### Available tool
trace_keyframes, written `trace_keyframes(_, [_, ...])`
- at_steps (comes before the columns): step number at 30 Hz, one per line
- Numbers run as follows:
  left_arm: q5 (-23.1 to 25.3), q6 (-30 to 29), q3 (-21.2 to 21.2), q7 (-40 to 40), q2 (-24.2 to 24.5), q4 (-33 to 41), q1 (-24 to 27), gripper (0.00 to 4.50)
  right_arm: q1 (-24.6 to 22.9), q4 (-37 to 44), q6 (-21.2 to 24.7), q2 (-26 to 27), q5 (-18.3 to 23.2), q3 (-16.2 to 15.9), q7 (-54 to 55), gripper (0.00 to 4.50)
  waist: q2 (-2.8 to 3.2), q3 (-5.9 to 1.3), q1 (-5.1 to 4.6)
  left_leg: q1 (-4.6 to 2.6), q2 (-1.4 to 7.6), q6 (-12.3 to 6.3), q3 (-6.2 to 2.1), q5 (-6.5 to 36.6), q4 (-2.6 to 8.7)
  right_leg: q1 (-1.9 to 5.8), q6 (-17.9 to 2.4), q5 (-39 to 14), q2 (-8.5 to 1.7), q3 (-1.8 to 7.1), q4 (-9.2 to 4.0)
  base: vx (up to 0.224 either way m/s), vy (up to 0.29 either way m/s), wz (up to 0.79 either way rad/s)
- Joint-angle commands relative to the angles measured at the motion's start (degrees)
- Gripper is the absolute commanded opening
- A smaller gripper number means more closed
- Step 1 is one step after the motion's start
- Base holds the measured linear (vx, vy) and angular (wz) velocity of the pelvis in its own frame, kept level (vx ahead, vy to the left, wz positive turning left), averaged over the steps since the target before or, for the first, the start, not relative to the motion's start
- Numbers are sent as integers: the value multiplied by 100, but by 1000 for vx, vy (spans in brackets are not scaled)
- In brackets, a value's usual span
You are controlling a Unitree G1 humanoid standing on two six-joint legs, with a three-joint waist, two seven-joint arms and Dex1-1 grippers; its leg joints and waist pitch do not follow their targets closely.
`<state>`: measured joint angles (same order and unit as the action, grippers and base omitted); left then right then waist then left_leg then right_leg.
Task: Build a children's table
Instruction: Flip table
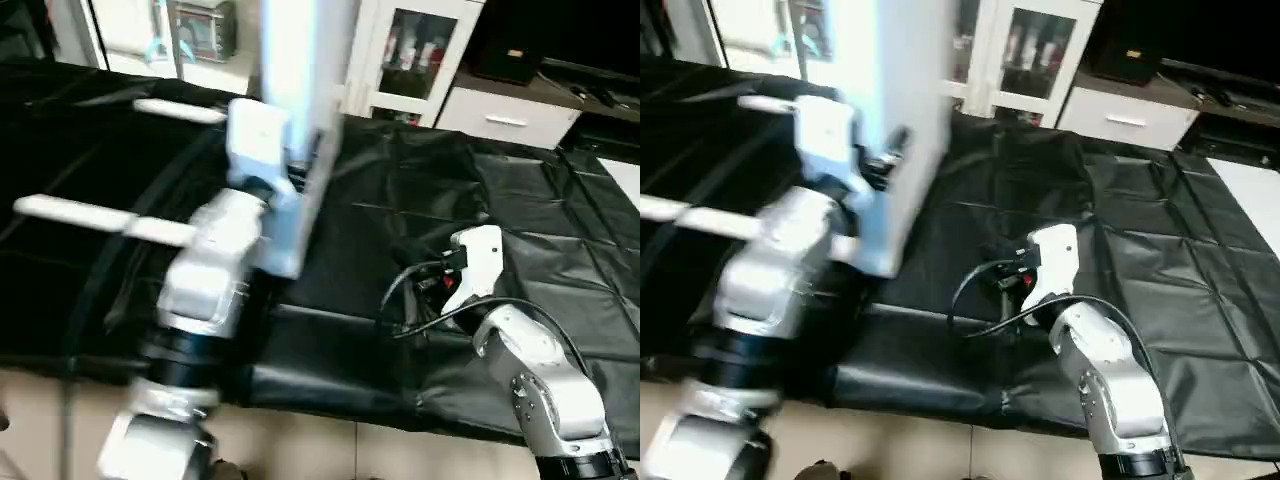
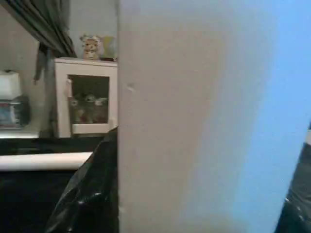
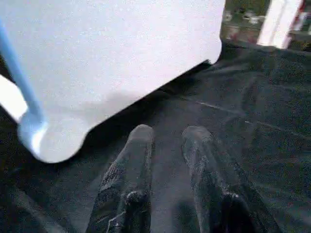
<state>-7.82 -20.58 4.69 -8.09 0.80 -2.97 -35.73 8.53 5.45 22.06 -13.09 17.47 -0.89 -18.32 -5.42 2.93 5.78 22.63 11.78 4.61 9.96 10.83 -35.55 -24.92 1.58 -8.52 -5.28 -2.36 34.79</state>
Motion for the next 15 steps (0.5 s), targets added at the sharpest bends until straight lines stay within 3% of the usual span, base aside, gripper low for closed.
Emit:
trace_keyframes(1, [-252,-39,300,54,-364,335,-183,236,89,-198,-17,-49,-108,367,271,104,30,-383,-54,-123,80,240,14,1338,490,272,-554,-1333,-153,138,-383,0,0,0])
trace_keyframes(5, [-167,-67,335,179,-545,327,-202,226,131,-194,2,-87,-92,472,315,104,9,-397,-61,-81,63,161,5,1145,475,317,-475,-1149,-145,130,-368,0,0,0])
trace_keyframes(12, [128,-249,326,459,-640,318,-211,222,117,-156,17,-97,-110,457,335,104,-2,-387,-130,-74,62,79,5,1186,467,310,-456,-1307,-133,123,-398,0,0,0])
trace_keyframes(15, [232,-349,232,557,-608,305,-218,286,136,-173,23,-64,-119,444,331,104,-14,-380,-148,-71,62,91,1,1277,468,300,-405,-1510,-134,119,-415,0,0,0])
